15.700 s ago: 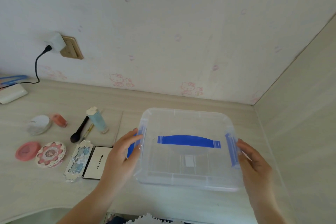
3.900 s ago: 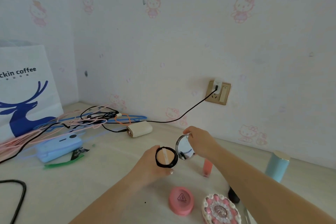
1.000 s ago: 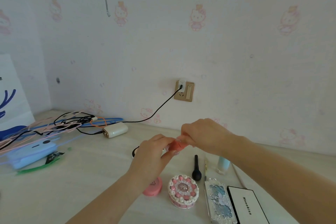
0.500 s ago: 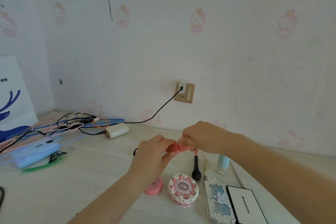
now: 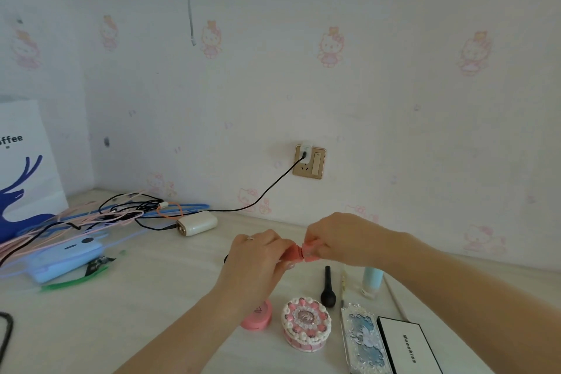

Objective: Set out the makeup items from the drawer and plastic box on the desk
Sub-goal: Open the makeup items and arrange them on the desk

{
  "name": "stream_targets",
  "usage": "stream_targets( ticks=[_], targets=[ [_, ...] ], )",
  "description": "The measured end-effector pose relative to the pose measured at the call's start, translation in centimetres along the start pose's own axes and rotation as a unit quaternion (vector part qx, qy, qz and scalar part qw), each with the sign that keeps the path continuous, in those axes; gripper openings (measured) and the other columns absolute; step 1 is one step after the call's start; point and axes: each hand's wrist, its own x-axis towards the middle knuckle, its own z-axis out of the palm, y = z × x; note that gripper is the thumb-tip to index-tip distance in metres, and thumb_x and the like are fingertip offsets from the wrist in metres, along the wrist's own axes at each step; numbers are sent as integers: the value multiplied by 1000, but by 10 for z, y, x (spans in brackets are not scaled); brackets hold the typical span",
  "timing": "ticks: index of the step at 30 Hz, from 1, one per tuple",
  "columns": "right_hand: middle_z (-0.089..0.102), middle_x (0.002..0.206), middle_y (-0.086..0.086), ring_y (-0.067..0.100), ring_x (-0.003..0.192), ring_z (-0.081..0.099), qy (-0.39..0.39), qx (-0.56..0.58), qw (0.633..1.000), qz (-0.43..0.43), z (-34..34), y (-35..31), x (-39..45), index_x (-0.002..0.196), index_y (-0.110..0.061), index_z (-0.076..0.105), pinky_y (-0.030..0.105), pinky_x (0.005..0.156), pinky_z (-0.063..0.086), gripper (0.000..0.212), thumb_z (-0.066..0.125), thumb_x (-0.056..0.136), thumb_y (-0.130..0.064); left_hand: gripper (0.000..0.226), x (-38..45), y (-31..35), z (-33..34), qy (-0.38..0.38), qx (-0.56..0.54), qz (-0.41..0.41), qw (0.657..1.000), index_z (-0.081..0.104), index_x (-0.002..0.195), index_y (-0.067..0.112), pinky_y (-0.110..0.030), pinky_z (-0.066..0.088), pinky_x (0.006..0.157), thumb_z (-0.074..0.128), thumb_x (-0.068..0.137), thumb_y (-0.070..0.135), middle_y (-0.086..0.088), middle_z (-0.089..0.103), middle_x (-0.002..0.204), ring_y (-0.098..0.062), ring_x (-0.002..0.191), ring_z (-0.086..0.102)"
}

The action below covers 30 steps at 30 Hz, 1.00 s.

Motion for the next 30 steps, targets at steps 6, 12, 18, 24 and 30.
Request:
stream_targets(
  ticks=[6, 12, 18, 24, 30],
  targets=[
    [61, 97, -5, 18, 77, 60, 173, -174, 964, -106, 10, 13, 1, 98, -21, 62, 31, 70, 51, 15, 62, 83, -26, 22, -6, -1, 2, -57, -64, -69, 994, 60, 108, 31, -25, 35, 73, 48, 94, 42, 18, 44, 80, -4, 73, 49],
    [66, 77, -10, 15, 70, 62, 252, -134, 953, -99, 21, 31, -3, 79, -26, 66, 27, 70, 51, 8, 73, 75, -26, 15, -10, -2, 6, -81, -179, -170, 966, 64, 96, 19, -23, 45, 79, 55, 92, 31, 15, 57, 84, -7, 86, 59],
    [64, 102, -14, 4, 95, 60, 225, 185, 951, 107, 54, 33, -3, 108, -29, 62, 18, 79, 46, 23, 54, 91, -42, 8, -8, -8, 27, -88, -256, -285, 920, 63, 90, 16, -28, 51, 87, 63, 86, 22, 15, 67, 87, -3, 87, 65],
    [67, 103, -4, 11, 99, 63, 180, 400, 881, 177, 96, 28, 18, 105, -19, 62, 20, 87, 49, 18, 62, 87, -20, 8, -1, -3, 52, -75, -272, -308, 909, 65, 81, 22, -24, 50, 84, 71, 79, 25, 9, 70, 86, -4, 88, 65],
    [68, 106, -4, 11, 100, 63, 152, 413, 868, 231, 132, 35, 37, 107, -19, 64, 26, 91, 50, 25, 66, 84, -28, 9, 0, -7, 71, -89, -243, -313, 914, 64, 75, 21, -25, 51, 77, 72, 79, 24, 7, 70, 83, -7, 82, 66]
  ],
)
